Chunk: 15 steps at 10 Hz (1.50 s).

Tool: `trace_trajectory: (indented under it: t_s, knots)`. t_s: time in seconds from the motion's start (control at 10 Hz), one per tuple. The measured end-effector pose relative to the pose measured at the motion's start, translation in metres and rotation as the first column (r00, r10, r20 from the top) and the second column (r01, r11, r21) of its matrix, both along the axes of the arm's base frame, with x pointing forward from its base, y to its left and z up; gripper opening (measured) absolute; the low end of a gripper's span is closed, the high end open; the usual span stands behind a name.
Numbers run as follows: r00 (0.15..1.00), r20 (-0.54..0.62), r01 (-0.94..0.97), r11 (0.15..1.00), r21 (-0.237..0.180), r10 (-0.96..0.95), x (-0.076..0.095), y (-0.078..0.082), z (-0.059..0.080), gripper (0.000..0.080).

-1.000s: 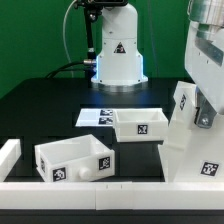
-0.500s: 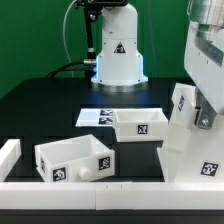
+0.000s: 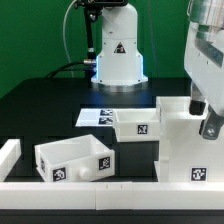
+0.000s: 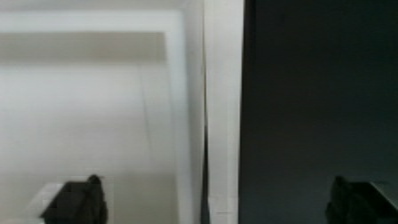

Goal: Assemble drawer

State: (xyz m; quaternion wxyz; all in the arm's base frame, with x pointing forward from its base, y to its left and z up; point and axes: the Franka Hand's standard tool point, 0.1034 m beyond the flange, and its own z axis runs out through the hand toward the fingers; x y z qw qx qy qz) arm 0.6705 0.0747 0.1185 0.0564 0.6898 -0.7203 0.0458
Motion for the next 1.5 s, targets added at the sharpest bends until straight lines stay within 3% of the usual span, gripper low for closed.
trace_trajectory:
  t_s: [0.2, 0.4, 0.6, 0.8, 1.0, 1.1, 1.4, 1.5]
  knots:
    - [1.0, 0.004, 0.001, 1.0, 0.005, -0.001, 0.001, 0.001, 0.002, 0.0646]
    - [0.999, 0.049, -0.018, 0.999, 0.038, 0.016, 0.005, -0.001, 0.029, 0.0649]
    - [0.996, 0.075, -0.05, 0.995, 0.087, 0.043, 0.007, -0.012, 0.054, 0.0649]
    - [0.997, 0.064, -0.046, 0.996, 0.08, 0.041, 0.005, -0.009, 0.044, 0.0649]
    - [0.997, 0.063, -0.053, 0.995, 0.079, 0.048, 0.005, -0.01, 0.044, 0.0649]
    - [0.986, 0.075, -0.151, 0.986, 0.066, 0.146, 0.008, -0.021, 0.043, 0.0649]
    - [0.931, 0.118, -0.35, 0.937, 0.017, 0.346, 0.016, -0.076, 0.054, 0.0649]
    - [0.932, 0.125, -0.344, 0.939, 0.002, 0.341, 0.015, -0.078, 0.051, 0.0649]
